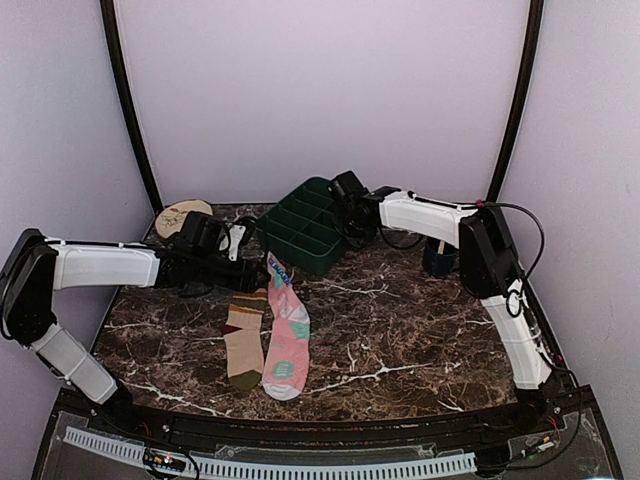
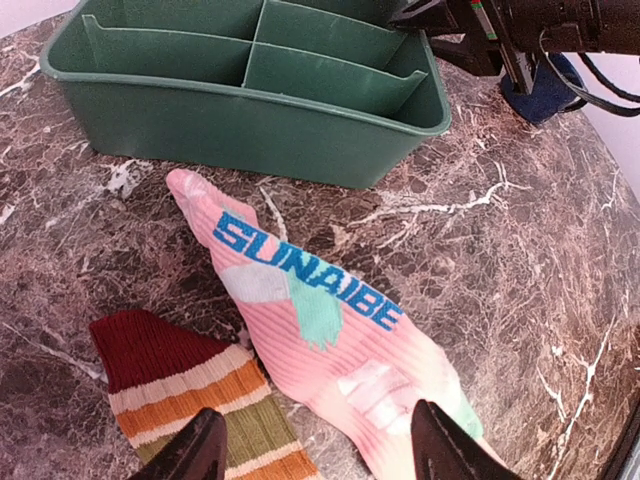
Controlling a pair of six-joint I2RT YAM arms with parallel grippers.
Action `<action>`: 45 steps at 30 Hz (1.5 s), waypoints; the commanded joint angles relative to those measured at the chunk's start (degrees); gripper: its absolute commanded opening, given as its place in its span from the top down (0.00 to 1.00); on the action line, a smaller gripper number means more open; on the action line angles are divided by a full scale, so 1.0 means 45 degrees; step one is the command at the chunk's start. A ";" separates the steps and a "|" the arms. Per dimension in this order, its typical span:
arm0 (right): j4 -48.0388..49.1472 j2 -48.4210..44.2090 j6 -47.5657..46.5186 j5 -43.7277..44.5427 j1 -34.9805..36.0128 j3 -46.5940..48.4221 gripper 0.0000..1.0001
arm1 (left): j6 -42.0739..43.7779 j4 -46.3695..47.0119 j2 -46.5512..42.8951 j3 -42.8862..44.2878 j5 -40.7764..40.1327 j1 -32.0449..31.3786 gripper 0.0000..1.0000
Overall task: Roll the socks
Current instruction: Move the storage box to the center of the board, then move the sock to the center of the board.
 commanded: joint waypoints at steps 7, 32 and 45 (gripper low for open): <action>0.1714 -0.1463 -0.2871 0.0051 0.0590 -0.1911 0.47 | -0.0391 0.0458 -0.0732 -0.0353 -0.0018 0.0011 0.32; 0.3637 -0.8035 -1.1859 -0.2222 0.3541 -0.9521 0.34 | -0.0055 -0.0489 0.1950 0.1870 0.0019 0.0603 0.25; 0.1681 -0.7914 -1.2627 -0.5869 0.4860 -1.0146 0.32 | -0.0627 -0.0845 0.3039 0.2779 0.1134 0.1511 0.21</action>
